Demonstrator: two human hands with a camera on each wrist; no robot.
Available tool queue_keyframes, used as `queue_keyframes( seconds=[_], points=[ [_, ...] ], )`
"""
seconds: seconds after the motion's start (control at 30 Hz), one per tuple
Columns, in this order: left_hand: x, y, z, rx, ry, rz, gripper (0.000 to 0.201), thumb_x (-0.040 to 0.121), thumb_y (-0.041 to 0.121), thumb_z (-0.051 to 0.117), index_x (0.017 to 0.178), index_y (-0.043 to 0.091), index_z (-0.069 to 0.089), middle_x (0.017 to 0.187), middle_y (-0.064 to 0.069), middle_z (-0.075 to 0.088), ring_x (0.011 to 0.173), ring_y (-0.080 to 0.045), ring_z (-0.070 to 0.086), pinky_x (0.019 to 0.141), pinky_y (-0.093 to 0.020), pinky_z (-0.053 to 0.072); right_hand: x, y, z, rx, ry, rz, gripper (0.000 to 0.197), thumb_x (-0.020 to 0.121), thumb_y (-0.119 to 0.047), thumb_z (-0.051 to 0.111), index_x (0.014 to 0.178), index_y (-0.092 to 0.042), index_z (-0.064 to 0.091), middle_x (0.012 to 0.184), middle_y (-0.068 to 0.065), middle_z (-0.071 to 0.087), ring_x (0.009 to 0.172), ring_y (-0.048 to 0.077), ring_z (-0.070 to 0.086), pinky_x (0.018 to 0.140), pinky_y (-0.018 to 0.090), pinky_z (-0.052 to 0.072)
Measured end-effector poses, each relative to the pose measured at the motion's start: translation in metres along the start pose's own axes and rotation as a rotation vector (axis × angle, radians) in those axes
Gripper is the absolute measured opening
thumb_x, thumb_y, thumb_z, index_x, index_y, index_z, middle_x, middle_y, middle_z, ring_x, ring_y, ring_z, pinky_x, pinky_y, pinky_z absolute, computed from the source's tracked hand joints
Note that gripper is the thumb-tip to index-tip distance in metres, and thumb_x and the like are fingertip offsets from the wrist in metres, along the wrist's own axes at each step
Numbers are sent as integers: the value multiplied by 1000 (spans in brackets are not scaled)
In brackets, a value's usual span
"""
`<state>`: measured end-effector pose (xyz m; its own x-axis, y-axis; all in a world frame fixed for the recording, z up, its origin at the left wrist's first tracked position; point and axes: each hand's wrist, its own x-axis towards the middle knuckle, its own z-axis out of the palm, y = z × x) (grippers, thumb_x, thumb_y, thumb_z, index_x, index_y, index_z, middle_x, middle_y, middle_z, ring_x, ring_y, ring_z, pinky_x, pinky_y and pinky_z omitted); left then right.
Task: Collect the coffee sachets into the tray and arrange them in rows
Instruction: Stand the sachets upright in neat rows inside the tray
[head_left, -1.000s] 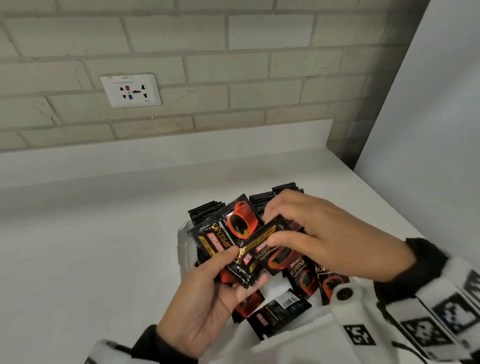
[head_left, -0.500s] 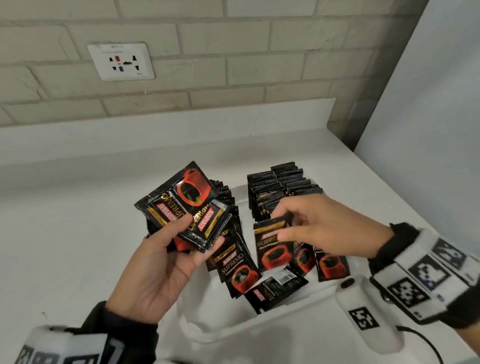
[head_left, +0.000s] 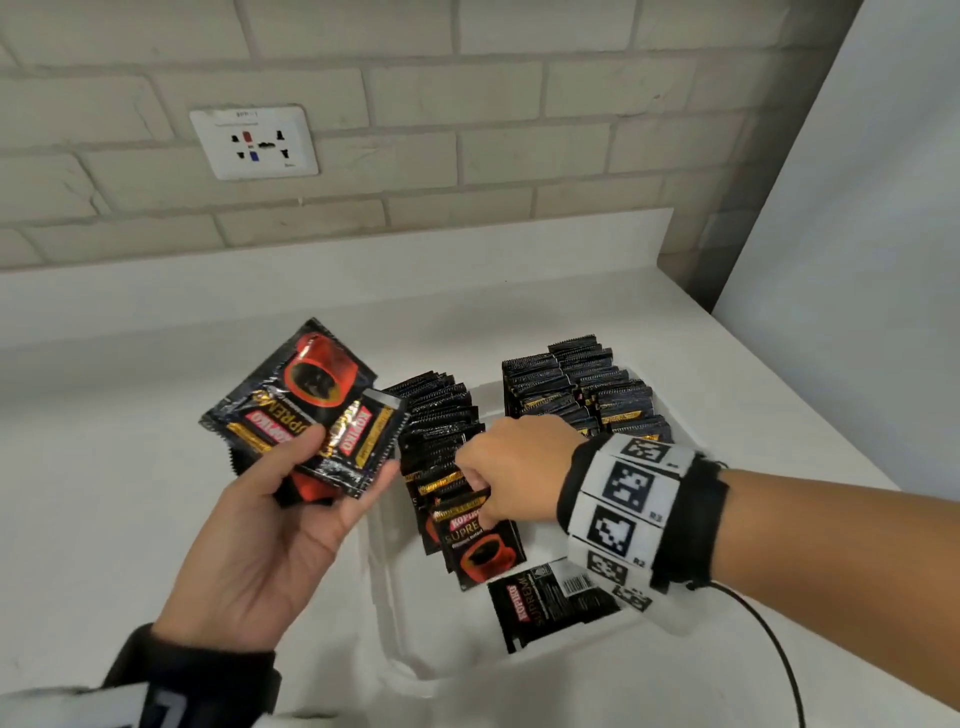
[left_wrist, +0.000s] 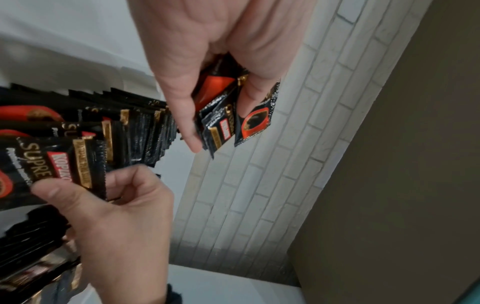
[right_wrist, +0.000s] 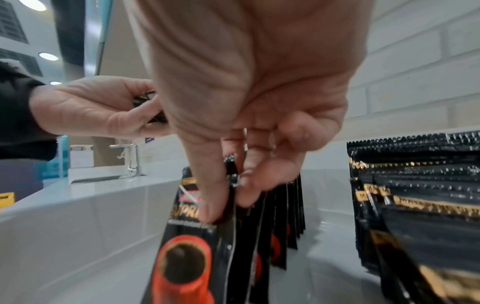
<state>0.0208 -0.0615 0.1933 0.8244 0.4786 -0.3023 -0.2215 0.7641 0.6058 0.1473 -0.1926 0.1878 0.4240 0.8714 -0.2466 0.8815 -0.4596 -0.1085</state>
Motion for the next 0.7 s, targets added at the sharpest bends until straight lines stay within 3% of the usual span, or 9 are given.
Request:
queue_keyframes(
  seconds=[0.07,0.13,0.37,0.43,0.47,0.53,0.6,0.7],
  points=[
    [1,8,-5,-20,-9,34,96,14,9,91,106,12,62,107,-12,70,95,-29,68,60,-44,57,3,0,0,38,42,33,24,81,-36,67,83,-21,48,77,-7,49,76,16,49,65,28,39],
    [3,12,-9,-18,-10,49,104,9,10,92,108,13,61,109,-12,70,97,-30,68,61,-44,58,4,1,1,18,16,48,26,81,-38,67,85,-20,49,80,-5,51,74,16,49,62,27,38],
    [3,-2,-9,-27,-2,-30,93,4,6,91,94,8,68,102,-15,71,89,-32,69,56,-46,57,-2,7,-6,-83,-68,87,35,82,-48,61,86,-19,44,71,-7,45,71,15,49,56,25,39],
    [4,-8,-7,8,26,-79,89,15,4,92,99,10,63,101,-16,71,88,-32,69,55,-47,57,-9,11,-14,-51,-35,112,33,83,-47,60,92,-17,50,77,-7,52,72,13,54,64,28,47],
    [4,-11,-6,33,40,-107,75,32,3,89,101,10,61,101,-17,71,88,-32,69,55,-48,57,-12,14,-19,-20,6,122,31,85,-46,58,97,-18,53,77,-9,52,70,9,52,69,29,49],
    [3,-16,-2,73,41,-163,44,63,4,66,105,11,59,101,-19,71,87,-33,69,56,-48,57,-21,22,-31,71,126,133,25,87,-44,56,99,-22,54,74,-14,49,64,2,46,64,22,43],
    [3,-24,1,111,5,-216,37,70,3,56,106,10,59,97,-21,71,83,-34,70,55,-48,57,-29,28,-42,225,231,121,22,86,-45,56,98,-27,53,81,-15,54,66,-2,48,56,14,33],
    [-1,-35,9,177,-68,-280,35,68,0,56,102,5,60,91,-22,71,78,-35,70,57,-51,56,-35,25,-52,550,280,72,31,79,-46,64,103,-34,49,93,-14,57,64,-8,52,59,9,35]
  ],
)
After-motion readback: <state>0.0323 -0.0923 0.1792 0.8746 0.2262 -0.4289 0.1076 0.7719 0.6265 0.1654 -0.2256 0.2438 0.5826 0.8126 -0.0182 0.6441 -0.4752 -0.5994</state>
